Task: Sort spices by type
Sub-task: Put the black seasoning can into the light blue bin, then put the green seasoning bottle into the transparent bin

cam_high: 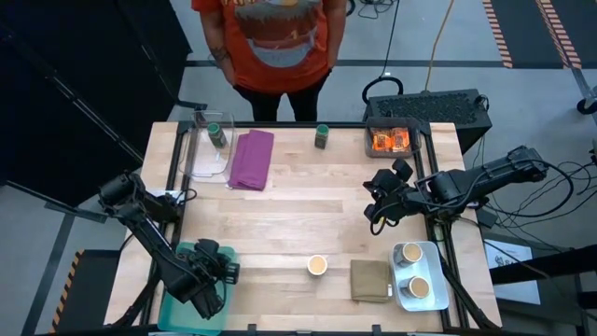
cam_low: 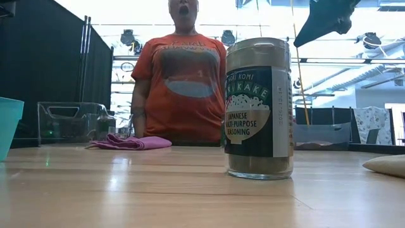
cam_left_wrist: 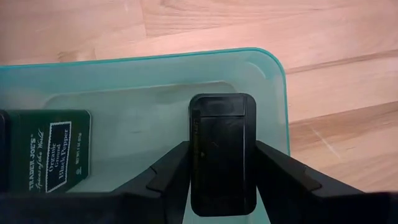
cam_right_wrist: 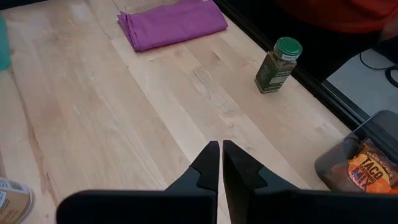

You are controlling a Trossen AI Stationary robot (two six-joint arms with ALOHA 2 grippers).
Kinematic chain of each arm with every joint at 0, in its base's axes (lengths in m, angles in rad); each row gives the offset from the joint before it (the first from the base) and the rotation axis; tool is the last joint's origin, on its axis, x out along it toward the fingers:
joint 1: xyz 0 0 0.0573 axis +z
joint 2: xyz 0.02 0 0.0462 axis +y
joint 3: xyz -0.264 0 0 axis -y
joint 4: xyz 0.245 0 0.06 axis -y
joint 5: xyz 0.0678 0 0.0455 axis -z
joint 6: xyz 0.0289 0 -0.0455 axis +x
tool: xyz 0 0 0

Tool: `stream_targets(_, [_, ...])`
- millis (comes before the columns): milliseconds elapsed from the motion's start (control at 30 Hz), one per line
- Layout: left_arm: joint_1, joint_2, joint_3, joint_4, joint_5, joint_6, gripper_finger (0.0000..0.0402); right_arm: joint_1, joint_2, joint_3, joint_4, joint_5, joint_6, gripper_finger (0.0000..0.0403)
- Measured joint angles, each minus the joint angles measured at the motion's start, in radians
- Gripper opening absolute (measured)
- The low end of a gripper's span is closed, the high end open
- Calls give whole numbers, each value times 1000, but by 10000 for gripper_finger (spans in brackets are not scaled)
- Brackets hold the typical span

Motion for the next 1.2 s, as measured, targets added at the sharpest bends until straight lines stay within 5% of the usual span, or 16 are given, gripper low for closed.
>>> stream_targets(467, [0,0,0,40,4,21,175,0,0,0,0,0,0,1])
stream_targets(767, [0,-2,0,52,18,27,225,0,0,0,0,0,0,1])
stream_targets(1200, [0,-125,10,43,58,87,231,0,0,0,24,0,-2,1])
